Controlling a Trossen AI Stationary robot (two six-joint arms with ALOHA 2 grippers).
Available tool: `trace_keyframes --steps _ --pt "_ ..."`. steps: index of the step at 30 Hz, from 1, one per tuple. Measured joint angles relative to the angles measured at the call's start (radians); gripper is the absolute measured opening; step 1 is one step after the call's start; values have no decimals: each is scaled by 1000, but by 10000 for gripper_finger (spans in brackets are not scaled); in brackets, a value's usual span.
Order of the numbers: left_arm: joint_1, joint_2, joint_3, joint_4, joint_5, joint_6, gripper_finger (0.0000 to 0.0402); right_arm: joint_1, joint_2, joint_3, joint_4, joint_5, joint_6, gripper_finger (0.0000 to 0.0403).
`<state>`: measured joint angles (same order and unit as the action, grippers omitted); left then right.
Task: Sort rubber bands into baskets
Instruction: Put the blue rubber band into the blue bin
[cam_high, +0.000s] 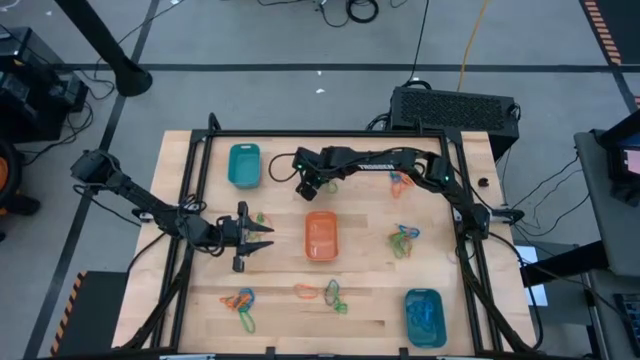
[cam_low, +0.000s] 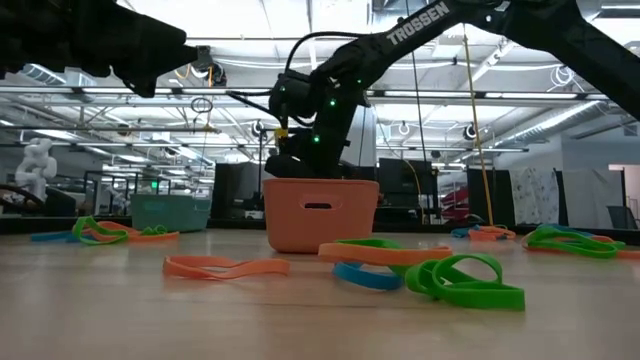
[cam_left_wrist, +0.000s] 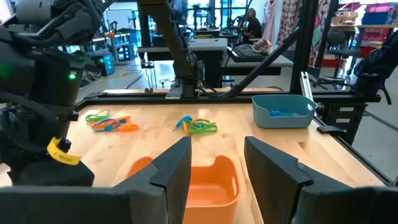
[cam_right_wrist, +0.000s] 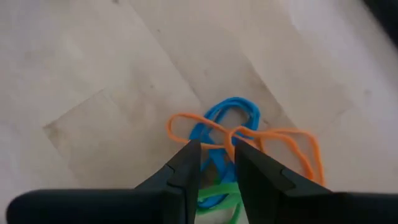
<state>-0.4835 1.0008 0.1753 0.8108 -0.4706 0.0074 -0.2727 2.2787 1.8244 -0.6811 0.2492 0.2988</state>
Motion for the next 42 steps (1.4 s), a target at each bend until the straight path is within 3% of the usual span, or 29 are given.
trace_keyframes --steps 9,13,25,42 --pt "15 0 0 -17 0 -2 157 35 -2 0 68 8 -7 91" --pt "20 0 0 -17 0 -24 157 4 -2 0 76 43 80 89" --pt "19 0 0 -17 2 -25 157 -65 20 0 74 23 101 82" --pt "40 0 0 -17 30 -26 157 -18 75 1 66 43 107 82"
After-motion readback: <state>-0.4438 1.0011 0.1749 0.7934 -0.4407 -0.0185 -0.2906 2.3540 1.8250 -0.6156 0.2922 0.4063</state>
